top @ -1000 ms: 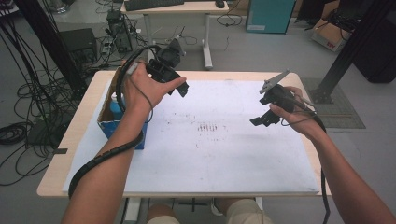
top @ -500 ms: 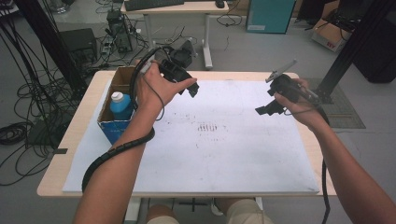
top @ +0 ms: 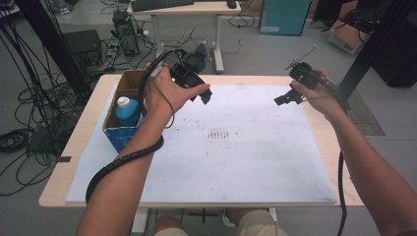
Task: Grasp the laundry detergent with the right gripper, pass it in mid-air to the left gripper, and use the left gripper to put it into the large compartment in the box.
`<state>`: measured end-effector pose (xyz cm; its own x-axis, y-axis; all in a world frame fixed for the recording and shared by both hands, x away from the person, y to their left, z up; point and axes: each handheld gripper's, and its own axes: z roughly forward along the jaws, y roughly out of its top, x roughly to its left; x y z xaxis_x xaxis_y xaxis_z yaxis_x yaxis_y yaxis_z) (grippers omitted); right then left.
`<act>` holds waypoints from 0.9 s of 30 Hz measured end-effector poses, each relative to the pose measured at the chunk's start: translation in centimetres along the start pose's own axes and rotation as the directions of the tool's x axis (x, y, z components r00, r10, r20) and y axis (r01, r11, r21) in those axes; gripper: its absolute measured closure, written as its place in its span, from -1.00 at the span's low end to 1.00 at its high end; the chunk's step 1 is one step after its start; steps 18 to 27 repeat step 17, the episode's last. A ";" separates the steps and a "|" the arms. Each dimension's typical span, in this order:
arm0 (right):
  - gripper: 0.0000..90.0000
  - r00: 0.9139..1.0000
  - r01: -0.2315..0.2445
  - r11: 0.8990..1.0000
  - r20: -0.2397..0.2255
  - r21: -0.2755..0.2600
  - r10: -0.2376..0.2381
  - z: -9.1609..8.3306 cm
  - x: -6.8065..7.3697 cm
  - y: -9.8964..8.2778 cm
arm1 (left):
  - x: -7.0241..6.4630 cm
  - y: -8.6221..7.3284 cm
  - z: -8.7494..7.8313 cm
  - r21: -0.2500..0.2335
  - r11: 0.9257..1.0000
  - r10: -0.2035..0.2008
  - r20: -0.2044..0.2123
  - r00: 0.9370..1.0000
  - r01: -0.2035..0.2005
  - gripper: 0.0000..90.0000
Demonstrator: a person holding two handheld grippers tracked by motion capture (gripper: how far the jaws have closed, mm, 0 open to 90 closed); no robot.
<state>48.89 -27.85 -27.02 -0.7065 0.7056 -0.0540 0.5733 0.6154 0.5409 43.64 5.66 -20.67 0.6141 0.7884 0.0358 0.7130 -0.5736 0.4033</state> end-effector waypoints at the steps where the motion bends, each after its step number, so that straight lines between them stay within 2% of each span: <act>1: -0.88 1.000 0.000 1.000 -0.001 0.003 0.000 0.0 0.0 0.1 | 0.0 0.0 0.0 -0.001 1.000 -0.002 0.003 1.000 0.002 -0.50; 11: -0.87 1.000 0.008 1.000 -0.004 0.008 -0.008 0.1 0.1 0.3 | -0.2 -0.1 0.3 0.002 1.000 -0.001 0.006 1.000 0.001 -0.51; 13: -0.87 1.000 0.012 1.000 -0.004 0.007 -0.012 0.1 0.2 0.3 | -0.1 -0.1 0.2 0.015 1.000 0.017 0.007 1.000 -0.017 -0.51; 14: -0.87 0.999 0.042 0.999 -0.005 0.003 -0.042 0.1 0.0 0.3 | -0.3 -0.1 0.3 0.000 1.000 -0.002 0.007 1.000 0.002 -0.51; 15: -0.87 0.999 0.045 0.999 -0.006 0.001 -0.045 0.1 0.1 0.3 | -0.3 -0.2 0.3 0.001 1.000 -0.004 0.009 1.000 0.004 -0.51; 16: -0.87 0.999 0.042 0.999 -0.006 0.000 -0.042 0.1 0.1 0.3 | -0.2 -0.2 0.2 0.017 1.000 0.012 0.014 1.000 -0.013 -0.51; 17: -0.87 0.999 0.046 0.999 -0.007 -0.002 -0.046 0.0 0.2 0.4 | -0.3 -0.2 0.3 0.002 1.000 0.002 0.010 1.000 -0.002 -0.51; 27: -0.87 0.999 0.046 0.999 -0.007 -0.002 -0.046 0.0 0.2 0.4 | -0.3 -0.2 0.3 0.002 1.000 0.002 0.010 1.000 -0.002 -0.51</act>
